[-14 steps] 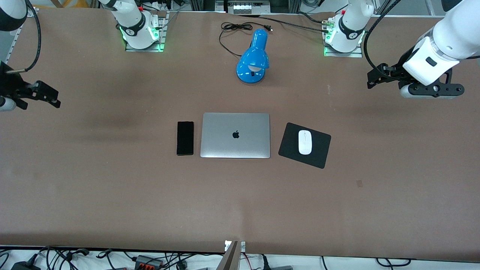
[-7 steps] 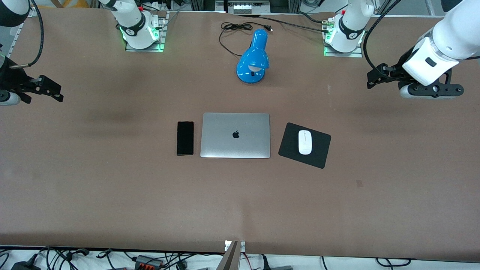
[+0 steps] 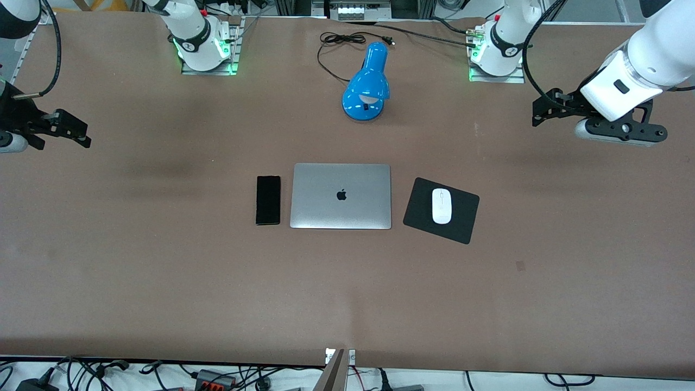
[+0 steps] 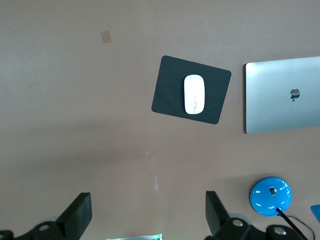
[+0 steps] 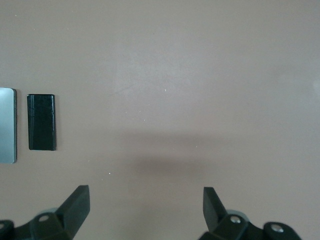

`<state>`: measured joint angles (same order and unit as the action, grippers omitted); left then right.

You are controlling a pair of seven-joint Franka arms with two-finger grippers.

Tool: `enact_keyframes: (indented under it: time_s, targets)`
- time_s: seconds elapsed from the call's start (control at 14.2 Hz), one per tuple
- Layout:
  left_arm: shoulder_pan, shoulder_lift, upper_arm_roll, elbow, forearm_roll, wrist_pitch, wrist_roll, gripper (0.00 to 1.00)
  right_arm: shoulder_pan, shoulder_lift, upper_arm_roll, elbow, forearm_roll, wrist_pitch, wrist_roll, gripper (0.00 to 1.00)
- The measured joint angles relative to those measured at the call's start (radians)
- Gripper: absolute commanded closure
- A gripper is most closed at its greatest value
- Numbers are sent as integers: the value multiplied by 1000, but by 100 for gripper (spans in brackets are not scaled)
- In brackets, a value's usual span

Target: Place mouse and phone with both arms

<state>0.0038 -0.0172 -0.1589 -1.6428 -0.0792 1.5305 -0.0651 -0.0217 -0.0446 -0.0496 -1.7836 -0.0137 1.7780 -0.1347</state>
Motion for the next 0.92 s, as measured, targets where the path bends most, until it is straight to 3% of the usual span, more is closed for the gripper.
enact_keyframes:
  time_s: [0.64,0.92]
  targets:
    - [0,8,-2,17,0,1,11,0,-20,0,5,1,20,7,43,0]
    - [0,34,-2,51,0,2,11,0,-31,0,49,1,19,7,52,0]
